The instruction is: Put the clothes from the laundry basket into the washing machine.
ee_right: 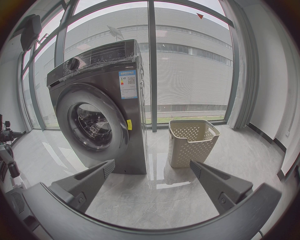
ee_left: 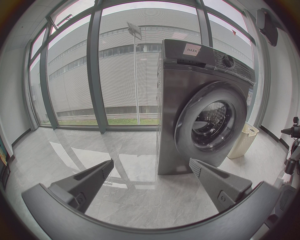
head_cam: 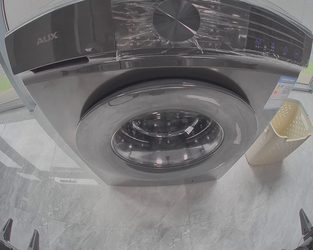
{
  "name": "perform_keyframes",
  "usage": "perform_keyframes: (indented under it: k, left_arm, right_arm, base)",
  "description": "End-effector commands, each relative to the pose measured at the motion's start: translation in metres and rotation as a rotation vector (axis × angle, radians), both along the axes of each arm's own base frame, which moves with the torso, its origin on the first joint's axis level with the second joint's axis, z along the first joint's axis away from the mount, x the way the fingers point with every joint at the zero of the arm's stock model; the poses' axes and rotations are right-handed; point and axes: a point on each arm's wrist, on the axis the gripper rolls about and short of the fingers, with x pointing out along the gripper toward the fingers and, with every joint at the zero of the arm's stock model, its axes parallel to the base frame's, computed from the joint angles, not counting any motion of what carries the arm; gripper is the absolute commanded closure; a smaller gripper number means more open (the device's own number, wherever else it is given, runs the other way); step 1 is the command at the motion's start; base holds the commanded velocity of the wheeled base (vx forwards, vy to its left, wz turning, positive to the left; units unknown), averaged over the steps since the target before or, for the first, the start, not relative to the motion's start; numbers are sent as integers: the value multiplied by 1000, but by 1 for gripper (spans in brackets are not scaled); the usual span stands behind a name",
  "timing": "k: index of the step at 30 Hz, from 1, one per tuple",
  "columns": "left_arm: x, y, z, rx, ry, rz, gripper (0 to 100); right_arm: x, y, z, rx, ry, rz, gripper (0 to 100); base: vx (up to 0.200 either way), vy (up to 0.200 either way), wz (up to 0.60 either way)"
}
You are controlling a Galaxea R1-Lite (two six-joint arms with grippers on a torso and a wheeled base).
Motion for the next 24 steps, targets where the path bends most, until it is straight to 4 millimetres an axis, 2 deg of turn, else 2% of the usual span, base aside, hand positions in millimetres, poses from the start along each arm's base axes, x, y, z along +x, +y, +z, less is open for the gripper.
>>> perform_keyframes:
  k: [1,24]
  left_arm:
    - [0,0,-5,-1,4,1,0]
    - [0,0,-5,4,4,1,0]
  right_arm:
    - [0,0,-5,-4,2,-2,0]
    - [0,1,-5,-33,10,46,0]
  base:
    - [0,0,0]
    - [0,0,0]
